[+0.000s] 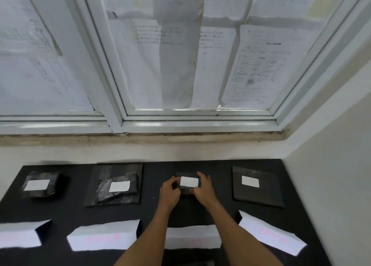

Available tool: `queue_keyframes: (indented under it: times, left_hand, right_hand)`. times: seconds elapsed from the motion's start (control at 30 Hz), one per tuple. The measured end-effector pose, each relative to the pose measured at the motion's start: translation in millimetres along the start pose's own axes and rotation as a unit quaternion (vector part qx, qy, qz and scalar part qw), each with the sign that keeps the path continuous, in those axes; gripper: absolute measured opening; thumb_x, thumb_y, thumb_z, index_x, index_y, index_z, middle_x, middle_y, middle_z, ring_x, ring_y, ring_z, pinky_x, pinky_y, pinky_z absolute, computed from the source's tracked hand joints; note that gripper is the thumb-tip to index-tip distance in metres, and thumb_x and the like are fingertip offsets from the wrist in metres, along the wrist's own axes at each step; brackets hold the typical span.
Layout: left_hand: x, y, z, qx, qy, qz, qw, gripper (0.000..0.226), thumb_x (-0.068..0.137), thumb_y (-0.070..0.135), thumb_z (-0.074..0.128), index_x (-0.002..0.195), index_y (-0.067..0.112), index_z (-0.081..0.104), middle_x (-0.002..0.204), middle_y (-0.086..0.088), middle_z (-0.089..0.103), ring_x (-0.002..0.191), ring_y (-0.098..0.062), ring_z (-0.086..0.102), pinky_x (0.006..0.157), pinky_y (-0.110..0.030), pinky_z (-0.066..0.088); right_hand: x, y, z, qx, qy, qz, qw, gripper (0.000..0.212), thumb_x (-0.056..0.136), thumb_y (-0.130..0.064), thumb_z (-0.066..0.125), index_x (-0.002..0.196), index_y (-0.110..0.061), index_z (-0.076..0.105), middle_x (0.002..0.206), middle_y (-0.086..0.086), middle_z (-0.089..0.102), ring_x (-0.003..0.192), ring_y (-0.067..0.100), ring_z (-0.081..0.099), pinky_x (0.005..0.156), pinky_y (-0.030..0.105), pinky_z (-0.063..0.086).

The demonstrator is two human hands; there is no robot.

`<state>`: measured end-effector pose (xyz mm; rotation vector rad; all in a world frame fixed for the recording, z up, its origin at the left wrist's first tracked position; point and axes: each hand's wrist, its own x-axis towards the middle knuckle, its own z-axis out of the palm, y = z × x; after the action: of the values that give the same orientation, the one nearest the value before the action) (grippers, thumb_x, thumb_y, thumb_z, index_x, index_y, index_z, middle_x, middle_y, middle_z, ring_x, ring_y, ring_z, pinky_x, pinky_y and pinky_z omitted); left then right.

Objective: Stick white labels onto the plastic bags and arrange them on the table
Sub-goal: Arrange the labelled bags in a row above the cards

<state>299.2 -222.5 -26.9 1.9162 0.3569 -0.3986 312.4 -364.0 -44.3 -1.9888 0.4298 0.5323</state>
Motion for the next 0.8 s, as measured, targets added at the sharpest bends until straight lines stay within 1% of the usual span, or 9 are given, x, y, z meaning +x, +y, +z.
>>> queue_keyframes:
  times: [0.1,0.17,0.3,0.4,0.47,0.53,0.6,0.7,0.8]
  left_hand:
    - [-16.8,-0.2,-15.5,0.012,0.007,0.012,1.000,0.055,0.075,-0.013,0.045,0.120,0.011,0.067,0.137,-0.013,0.055,0.136,-0.024,0.042,0.113,-0.034,0.032]
    - [-28.4,-2.6,-27.1,0.020,0.016,0.011,1.000,0.055,0.075,-0.012,0.044,0.122,0.008,0.065,0.138,-0.013,0.054,0.135,-0.024,0.043,0.114,-0.031,0.031]
    - [-70.2,-21.9,-59.3,0.016,0.017,0.026,0.999,0.056,0.075,-0.012,0.042,0.124,0.008,0.063,0.138,-0.010,0.053,0.134,-0.022,0.044,0.113,-0.033,0.034]
    - [-105.3,-45.8,-86.4,0.009,0.021,0.029,0.999,0.055,0.075,-0.011,0.043,0.122,0.010,0.064,0.128,-0.010,0.061,0.121,-0.025,0.056,0.105,-0.040,0.045]
    - [-138.9,-74.2,-107.7,0.006,0.022,0.020,1.000,0.055,0.073,-0.008,0.043,0.118,0.012,0.066,0.123,-0.011,0.064,0.116,-0.026,0.059,0.100,-0.039,0.048]
    - [-164.9,-101.4,-120.4,0.015,0.028,0.007,0.999,0.054,0.071,-0.005,0.043,0.117,0.013,0.066,0.124,-0.009,0.063,0.118,-0.024,0.057,0.097,-0.031,0.047]
    - [-193.9,-127.5,-132.7,0.026,0.035,-0.001,0.999,0.053,0.071,-0.003,0.044,0.117,0.010,0.066,0.124,-0.010,0.064,0.118,-0.024,0.057,0.098,-0.029,0.045]
    - [-229.8,-161.3,-141.4,0.026,0.035,-0.036,0.998,0.051,0.076,-0.008,0.048,0.122,0.008,0.063,0.125,-0.011,0.063,0.116,-0.025,0.059,0.096,-0.025,0.044]
    - [-254.8,-193.6,-147.1,0.048,-0.014,-0.094,0.994,0.056,0.080,-0.006,0.054,0.133,0.010,0.054,0.132,-0.011,0.057,0.119,-0.024,0.055,0.095,-0.024,0.043]
  right_hand:
    - [-21.7,-9.8,8.7,0.006,0.023,-0.024,0.999,0.076,0.077,-0.007,0.062,0.145,-0.022,0.033,0.155,0.013,0.018,0.139,0.030,0.029,0.114,0.041,0.032]
    - [-39.5,-15.5,16.0,0.006,0.039,-0.046,0.998,0.072,0.077,-0.005,0.062,0.143,-0.017,0.036,0.149,0.012,0.027,0.134,0.027,0.036,0.110,0.033,0.034]
    - [-92.7,-21.2,45.2,-0.004,0.035,-0.083,0.996,0.068,0.079,-0.005,0.063,0.141,-0.015,0.038,0.149,0.008,0.029,0.137,0.027,0.032,0.107,0.031,0.034]
    - [-133.7,-17.1,74.2,0.001,0.034,-0.085,0.996,0.067,0.078,-0.006,0.064,0.140,-0.017,0.041,0.146,0.006,0.034,0.133,0.024,0.039,0.101,0.029,0.039]
    - [-170.4,-8.6,102.2,0.001,0.038,-0.083,0.996,0.065,0.078,-0.006,0.063,0.139,-0.016,0.043,0.142,0.007,0.041,0.130,0.024,0.044,0.102,0.029,0.039]
    - [-195.6,4.1,127.3,-0.011,0.035,-0.071,0.997,0.064,0.081,-0.004,0.061,0.140,-0.015,0.042,0.143,0.008,0.043,0.130,0.025,0.044,0.105,0.030,0.037]
    - [-222.3,20.2,154.8,-0.013,0.026,-0.058,0.998,0.061,0.084,-0.005,0.061,0.141,-0.015,0.041,0.144,0.008,0.043,0.132,0.024,0.043,0.106,0.031,0.037]
    - [-252.0,48.6,192.0,-0.017,0.008,-0.032,0.999,0.058,0.085,-0.014,0.065,0.139,-0.013,0.044,0.140,0.010,0.050,0.128,0.024,0.047,0.103,0.030,0.039]
    - [-274.3,74.6,223.8,-0.033,0.009,0.021,0.999,0.066,0.078,-0.028,0.074,0.135,-0.010,0.045,0.134,0.011,0.054,0.122,0.026,0.052,0.101,0.033,0.043]
